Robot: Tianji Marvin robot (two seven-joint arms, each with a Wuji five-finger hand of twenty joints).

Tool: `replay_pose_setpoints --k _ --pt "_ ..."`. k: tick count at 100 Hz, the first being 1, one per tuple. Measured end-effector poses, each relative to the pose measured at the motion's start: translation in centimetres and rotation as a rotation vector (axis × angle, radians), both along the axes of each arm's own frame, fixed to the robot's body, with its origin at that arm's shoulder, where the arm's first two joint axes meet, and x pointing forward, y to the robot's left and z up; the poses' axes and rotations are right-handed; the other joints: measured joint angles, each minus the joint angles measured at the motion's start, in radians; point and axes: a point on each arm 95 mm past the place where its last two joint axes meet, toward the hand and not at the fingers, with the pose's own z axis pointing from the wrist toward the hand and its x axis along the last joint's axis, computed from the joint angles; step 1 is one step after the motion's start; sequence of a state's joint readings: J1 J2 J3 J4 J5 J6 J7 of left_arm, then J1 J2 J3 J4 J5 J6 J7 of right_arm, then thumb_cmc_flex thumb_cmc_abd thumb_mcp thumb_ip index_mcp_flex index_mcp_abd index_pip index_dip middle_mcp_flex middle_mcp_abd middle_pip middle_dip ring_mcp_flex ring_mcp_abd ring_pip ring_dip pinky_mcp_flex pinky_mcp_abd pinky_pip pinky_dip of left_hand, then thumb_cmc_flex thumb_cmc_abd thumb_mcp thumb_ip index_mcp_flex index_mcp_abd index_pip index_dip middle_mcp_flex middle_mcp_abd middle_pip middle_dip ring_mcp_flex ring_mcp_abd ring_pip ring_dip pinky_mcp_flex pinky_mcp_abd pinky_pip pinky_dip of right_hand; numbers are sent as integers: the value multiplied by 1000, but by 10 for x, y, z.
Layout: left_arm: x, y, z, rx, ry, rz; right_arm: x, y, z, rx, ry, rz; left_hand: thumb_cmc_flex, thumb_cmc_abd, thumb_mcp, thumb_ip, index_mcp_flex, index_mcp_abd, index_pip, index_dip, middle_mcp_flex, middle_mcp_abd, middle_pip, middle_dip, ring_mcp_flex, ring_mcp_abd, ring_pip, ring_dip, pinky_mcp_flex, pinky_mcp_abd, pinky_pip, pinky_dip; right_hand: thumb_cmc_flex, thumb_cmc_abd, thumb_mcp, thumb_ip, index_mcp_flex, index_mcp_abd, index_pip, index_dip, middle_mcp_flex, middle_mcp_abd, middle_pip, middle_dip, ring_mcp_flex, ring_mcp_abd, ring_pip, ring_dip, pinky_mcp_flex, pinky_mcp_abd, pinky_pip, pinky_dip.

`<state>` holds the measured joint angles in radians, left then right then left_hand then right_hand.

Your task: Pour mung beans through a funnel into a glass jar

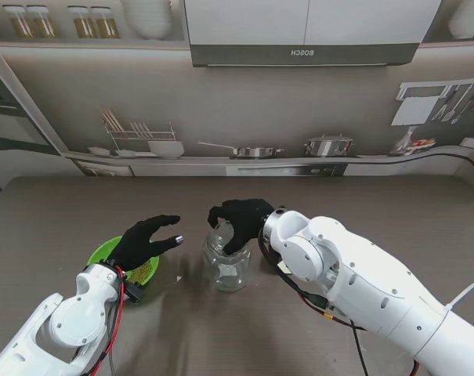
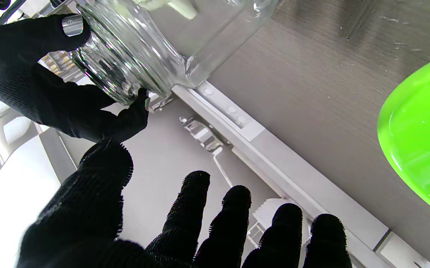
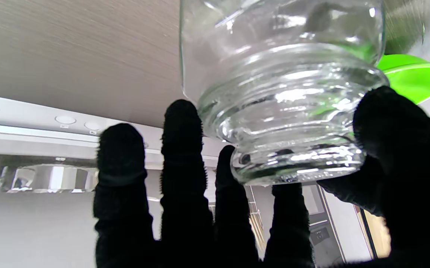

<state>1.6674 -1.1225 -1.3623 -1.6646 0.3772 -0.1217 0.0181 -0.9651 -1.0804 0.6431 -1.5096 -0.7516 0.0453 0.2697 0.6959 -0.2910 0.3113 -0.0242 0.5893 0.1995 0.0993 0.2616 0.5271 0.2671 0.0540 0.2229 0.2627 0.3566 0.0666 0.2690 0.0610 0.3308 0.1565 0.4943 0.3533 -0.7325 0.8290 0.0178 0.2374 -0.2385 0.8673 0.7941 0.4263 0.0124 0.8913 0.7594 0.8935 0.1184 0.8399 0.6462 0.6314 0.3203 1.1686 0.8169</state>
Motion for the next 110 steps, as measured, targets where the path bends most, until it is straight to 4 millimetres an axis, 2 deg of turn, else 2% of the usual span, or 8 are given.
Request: replay_pose_setpoints --k 18,21,27,35,47,55,94,110 --pt "0 0 0 0 0 2 1 0 -2 22 1 4 0 0 0 0 0 0 0 0 0 1 0 0 0 0 0 0 1 0 0 0 36 31 -92 7 17 22 18 -1 48 -2 27 15 49 1 29 0 43 -1 31 0" --pt "0 0 0 0 1 2 1 0 -2 25 3 4 0 0 0 0 0 0 0 0 0 2 0 0 0 0 0 0 2 0 0 0 15 14 -25 4 19 25 26 -3 47 0 32 22 57 5 37 0 51 -1 38 0" --pt "0 0 0 0 2 2 2 0 -3 31 6 6 0 0 0 0 0 0 0 0 0 2 0 0 0 0 0 0 2 0 0 0 -43 -52 186 -80 25 27 51 -3 44 9 34 42 75 21 54 1 66 -1 50 0" --pt "-1 0 0 -1 4 1 2 0 -4 41 6 8 0 0 0 0 0 0 0 0 0 2 0 0 0 0 0 0 7 0 0 0 -55 -74 254 -125 29 31 59 -3 44 19 34 49 110 24 73 10 90 -1 60 -1" --pt "-1 0 0 -2 7 -1 2 -1 -6 61 7 9 0 0 0 0 0 0 0 0 0 2 0 0 1 0 0 0 8 0 0 0 -55 -75 266 -142 38 39 60 -13 44 32 35 70 148 16 112 19 121 -2 68 -2" --pt "-1 0 0 -3 8 -1 2 -2 -8 76 6 12 0 0 0 0 1 2 1 0 0 3 0 0 1 1 0 0 8 0 0 0 -55 -91 295 -185 48 44 84 -63 51 42 35 87 181 6 135 27 136 -14 72 -5" --pt "-1 0 0 -4 12 -2 5 -3 -12 118 13 24 0 0 0 0 2 2 1 0 0 5 0 0 2 6 0 0 10 0 0 0 -33 -152 325 -300 79 73 180 -220 89 82 35 137 256 -26 182 39 172 -15 81 -14" --pt "-1 0 0 -3 12 0 6 -2 -14 137 22 29 0 0 0 0 2 4 1 0 0 7 0 0 2 10 0 0 10 0 0 0 -27 -153 325 -325 86 104 222 -276 94 98 52 193 292 -32 203 40 197 -16 81 -29"
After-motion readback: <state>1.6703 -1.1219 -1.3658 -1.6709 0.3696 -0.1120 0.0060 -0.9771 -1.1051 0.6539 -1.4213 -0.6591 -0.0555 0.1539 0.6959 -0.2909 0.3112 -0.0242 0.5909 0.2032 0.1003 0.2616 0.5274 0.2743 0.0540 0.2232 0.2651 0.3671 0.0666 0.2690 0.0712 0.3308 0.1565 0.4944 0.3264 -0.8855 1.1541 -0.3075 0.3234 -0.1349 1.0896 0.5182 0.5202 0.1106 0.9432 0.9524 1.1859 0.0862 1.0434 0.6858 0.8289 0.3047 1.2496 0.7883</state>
